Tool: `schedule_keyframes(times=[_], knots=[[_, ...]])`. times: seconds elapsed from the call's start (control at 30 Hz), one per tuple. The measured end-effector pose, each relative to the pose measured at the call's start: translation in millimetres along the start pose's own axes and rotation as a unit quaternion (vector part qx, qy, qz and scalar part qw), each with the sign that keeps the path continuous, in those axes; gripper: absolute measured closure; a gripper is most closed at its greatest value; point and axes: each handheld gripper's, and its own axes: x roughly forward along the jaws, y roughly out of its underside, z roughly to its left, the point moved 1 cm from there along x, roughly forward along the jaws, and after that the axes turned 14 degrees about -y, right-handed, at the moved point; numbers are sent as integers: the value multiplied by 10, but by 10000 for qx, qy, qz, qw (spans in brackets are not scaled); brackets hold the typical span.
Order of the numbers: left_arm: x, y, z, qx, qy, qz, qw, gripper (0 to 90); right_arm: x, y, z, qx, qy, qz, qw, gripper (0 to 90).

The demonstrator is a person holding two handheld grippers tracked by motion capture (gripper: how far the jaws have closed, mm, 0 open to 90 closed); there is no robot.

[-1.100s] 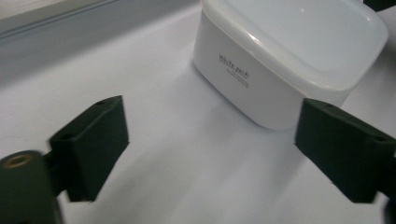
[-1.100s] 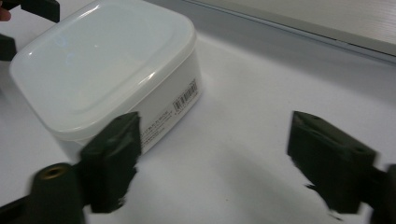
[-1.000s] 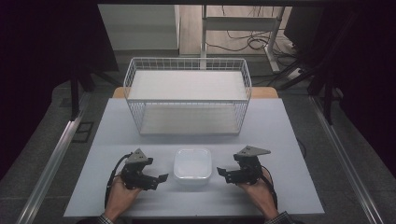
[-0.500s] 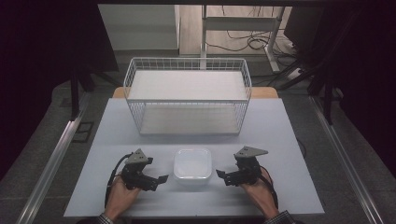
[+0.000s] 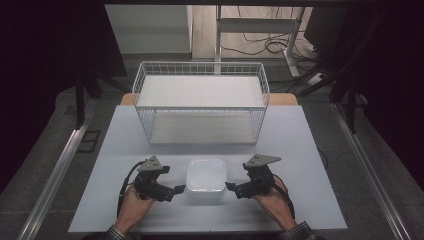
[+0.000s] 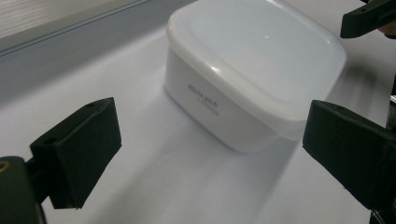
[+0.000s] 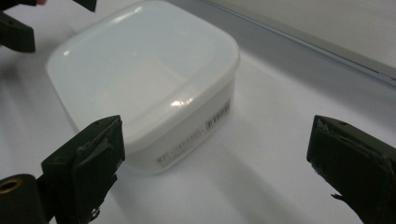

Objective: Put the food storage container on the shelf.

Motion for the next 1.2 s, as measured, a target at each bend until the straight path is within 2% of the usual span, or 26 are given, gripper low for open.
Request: schedule_keyframes(times=[0.07,0.1,0.2,0.3,0.4,0.53,0.7,0.77,0.8,0.83,0.87,0.9,0.97,1.03,1.13,1.2], knots=[[11,-19,-4,-4,30,-1,10000,37,16,-39,4,5,-7,-48,10000,37],[36,-58,-11,-72,126,-23,9999,36,26,-60,9,21,-17,-55,10000,37],[92,-114,-35,-142,230,-34,9996,40,57,-117,23,-8,15,-46,10000,37],[145,-178,-65,-66,203,24,9998,44,78,-154,39,42,59,-7,10000,33],[167,-216,-73,-89,196,35,9998,53,96,-169,45,78,52,50,9999,24],[215,-261,-65,-113,216,114,9996,66,147,-205,44,244,-51,61,9997,11],[337,-287,-66,-64,190,301,9993,100,254,-247,36,489,-107,300,9983,51],[364,-268,-59,-174,327,309,9988,107,270,-236,5,597,-118,334,9976,65],[364,-268,-59,-174,327,309,9988,115,270,-236,5,597,-118,334,9976,65],[366,-257,-48,-234,436,310,9983,128,280,-213,-34,714,-188,340,9967,78],[366,-257,-48,-234,436,310,9983,150,280,-213,-34,714,-188,340,9967,78],[360,-245,-47,-308,630,319,9970,186,282,-196,-58,871,-360,299,9951,110],[350,-236,-49,-376,637,360,9966,220,285,-186,-60,967,-501,252,9937,170],[324,-220,-54,-519,718,403,9952,281,282,-179,-47,1112,-763,249,9906,243],[240,-193,-87,-619,623,405,9953,364,255,-180,8,1307,-666,335,9886,297],[168,-175,-98,-624,566,391,9957,450,204,-193,52,1371,-621,445,9876,380]])
